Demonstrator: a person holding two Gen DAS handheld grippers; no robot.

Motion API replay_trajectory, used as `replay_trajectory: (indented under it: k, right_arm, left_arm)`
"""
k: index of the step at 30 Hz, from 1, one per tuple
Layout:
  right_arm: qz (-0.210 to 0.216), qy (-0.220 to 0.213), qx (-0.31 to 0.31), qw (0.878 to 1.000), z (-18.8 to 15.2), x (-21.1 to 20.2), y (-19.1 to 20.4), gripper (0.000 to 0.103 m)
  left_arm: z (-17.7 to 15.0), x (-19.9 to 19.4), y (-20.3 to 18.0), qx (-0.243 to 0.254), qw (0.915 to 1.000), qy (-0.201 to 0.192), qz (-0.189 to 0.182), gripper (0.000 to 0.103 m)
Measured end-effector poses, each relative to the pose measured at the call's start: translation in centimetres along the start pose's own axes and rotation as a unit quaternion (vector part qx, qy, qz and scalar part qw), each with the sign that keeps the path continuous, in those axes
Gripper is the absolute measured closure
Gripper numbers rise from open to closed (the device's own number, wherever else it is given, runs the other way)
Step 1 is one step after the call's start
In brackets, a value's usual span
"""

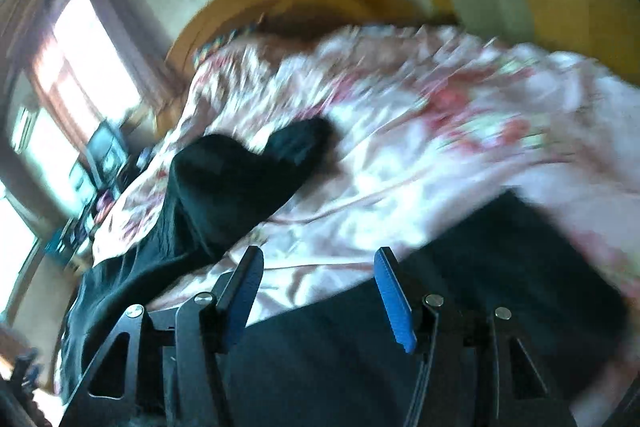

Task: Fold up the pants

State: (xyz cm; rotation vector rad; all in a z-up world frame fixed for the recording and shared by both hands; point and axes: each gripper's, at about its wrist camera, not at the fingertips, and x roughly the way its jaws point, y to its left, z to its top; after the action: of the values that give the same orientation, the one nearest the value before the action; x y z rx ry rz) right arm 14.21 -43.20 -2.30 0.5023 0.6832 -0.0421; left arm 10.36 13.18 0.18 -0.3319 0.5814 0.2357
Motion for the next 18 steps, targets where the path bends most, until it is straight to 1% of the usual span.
replay_trajectory:
  k: [1, 4, 5, 7, 8, 9, 10, 11, 12, 13, 14, 17, 18]
  right_arm:
    - [0.003, 0.013, -0.003, 1.000, 0.4, 1.3, 0.2, 0.045]
    - [0.017, 0.039, 0.004, 0.999, 2.0, 4.6, 0.3, 0.045]
    - [0.019, 0.047, 0.009, 0.999, 2.6, 5.6, 0.3, 0.045]
    - [0.013, 0.051, 0.016, 0.998, 3.8, 7.4, 0.3, 0.045]
    - [0.012, 0.053, 0.019, 0.998, 4.4, 8.3, 0.2, 0.045]
    - [0.010, 0.056, 0.026, 0.998, 5.1, 9.2, -0.1, 0.045]
    - [0.008, 0.056, 0.035, 0.998, 5.9, 10.0, -0.4, 0.045]
    - [0.008, 0.055, 0.042, 0.998, 6.4, 10.2, -0.7, 0.045]
    - [0.008, 0.054, 0.048, 0.997, 7.1, 11.0, -0.8, 0.045]
    - [0.006, 0.052, 0.049, 0.997, 7.7, 11.5, -0.8, 0.045]
    - [0.003, 0.047, 0.047, 0.998, 8.5, 12.2, -0.7, 0.045]
    - [0.003, 0.051, 0.054, 0.997, 10.0, 14.4, -0.3, 0.045]
    - [0.000, 0.053, 0.061, 0.997, 10.4, 15.1, -0.2, 0.045]
  left_arm:
    - [-0.7, 1.8, -2.2, 0.031, 0.9989, 0.025, -0.026, 0.045]
    - [-2.2, 4.8, -6.4, 0.083, 0.9921, 0.054, -0.077, 0.045]
    - [-2.8, 5.8, -8.0, 0.105, 0.9882, 0.058, -0.095, 0.045]
    - [-3.8, 6.9, -9.8, 0.128, 0.9832, 0.056, -0.117, 0.045]
    - [-4.3, 7.9, -10.6, 0.136, 0.9792, 0.064, -0.136, 0.045]
    - [-4.8, 8.5, -10.9, 0.139, 0.9773, 0.071, -0.143, 0.045]
    - [-5.6, 9.9, -11.2, 0.144, 0.9729, 0.097, -0.153, 0.044]
    - [-6.6, 11.0, -11.3, 0.145, 0.9693, 0.120, -0.158, 0.037]
    - [-7.5, 11.8, -11.3, 0.144, 0.9677, 0.129, -0.162, 0.036]
    - [-8.1, 11.7, -10.7, 0.138, 0.9693, 0.106, -0.174, 0.036]
    - [-8.2, 11.3, -10.3, 0.131, 0.9692, 0.096, -0.185, 0.036]
    - [-8.2, 11.4, -9.1, 0.100, 0.9661, 0.093, -0.219, 0.035]
    - [-8.3, 11.4, -8.9, 0.096, 0.9659, 0.091, -0.223, 0.035]
